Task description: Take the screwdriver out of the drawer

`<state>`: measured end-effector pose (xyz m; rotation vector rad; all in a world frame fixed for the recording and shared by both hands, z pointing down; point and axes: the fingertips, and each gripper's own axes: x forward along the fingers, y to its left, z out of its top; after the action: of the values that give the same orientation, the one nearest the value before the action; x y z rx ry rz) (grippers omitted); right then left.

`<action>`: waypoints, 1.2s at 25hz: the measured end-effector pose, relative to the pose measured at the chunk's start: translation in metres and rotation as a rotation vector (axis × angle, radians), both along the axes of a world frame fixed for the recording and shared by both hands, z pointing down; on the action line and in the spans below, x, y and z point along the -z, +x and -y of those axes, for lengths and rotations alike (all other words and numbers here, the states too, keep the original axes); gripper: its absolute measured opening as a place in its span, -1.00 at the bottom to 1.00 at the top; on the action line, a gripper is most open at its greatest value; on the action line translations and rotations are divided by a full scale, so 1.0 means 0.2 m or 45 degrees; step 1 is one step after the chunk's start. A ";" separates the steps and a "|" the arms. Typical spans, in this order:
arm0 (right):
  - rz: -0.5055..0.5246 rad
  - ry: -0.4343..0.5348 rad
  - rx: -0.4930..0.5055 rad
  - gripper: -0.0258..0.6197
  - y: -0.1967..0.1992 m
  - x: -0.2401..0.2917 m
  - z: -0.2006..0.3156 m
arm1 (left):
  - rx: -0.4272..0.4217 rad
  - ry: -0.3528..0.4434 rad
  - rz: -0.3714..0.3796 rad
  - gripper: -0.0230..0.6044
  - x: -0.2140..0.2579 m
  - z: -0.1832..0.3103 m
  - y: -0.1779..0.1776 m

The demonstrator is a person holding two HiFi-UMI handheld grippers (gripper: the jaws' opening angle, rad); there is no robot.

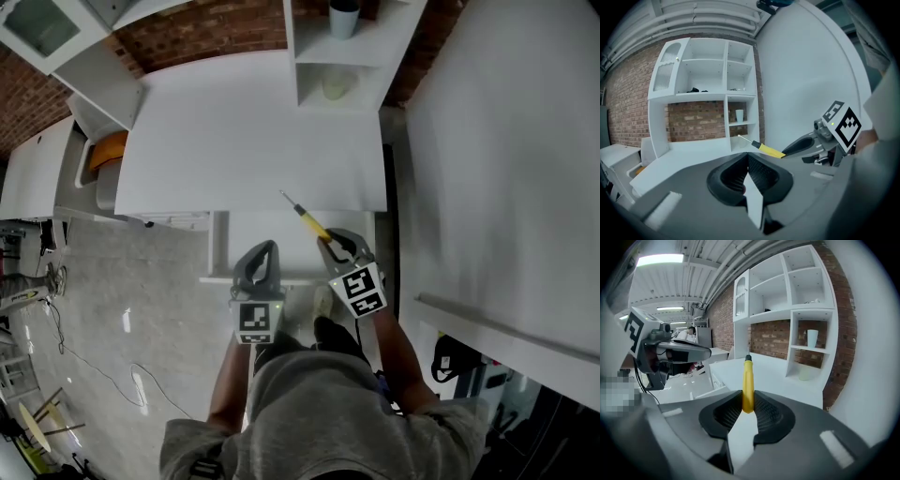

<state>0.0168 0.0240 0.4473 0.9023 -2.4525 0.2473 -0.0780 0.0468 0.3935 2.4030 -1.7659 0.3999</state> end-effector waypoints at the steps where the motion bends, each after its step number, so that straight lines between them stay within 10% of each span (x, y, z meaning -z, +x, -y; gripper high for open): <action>1: 0.009 0.008 -0.009 -0.67 0.03 0.02 0.00 | -0.002 0.007 0.003 -0.89 0.02 0.00 0.03; 30: 0.050 -0.019 -0.201 -0.67 0.43 -0.03 0.44 | -0.070 -0.032 0.014 -0.89 -0.07 0.41 0.34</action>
<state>0.1026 -0.0635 0.4539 1.0956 -2.4139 0.3413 -0.0093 -0.0343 0.4069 2.4411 -1.6926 0.4398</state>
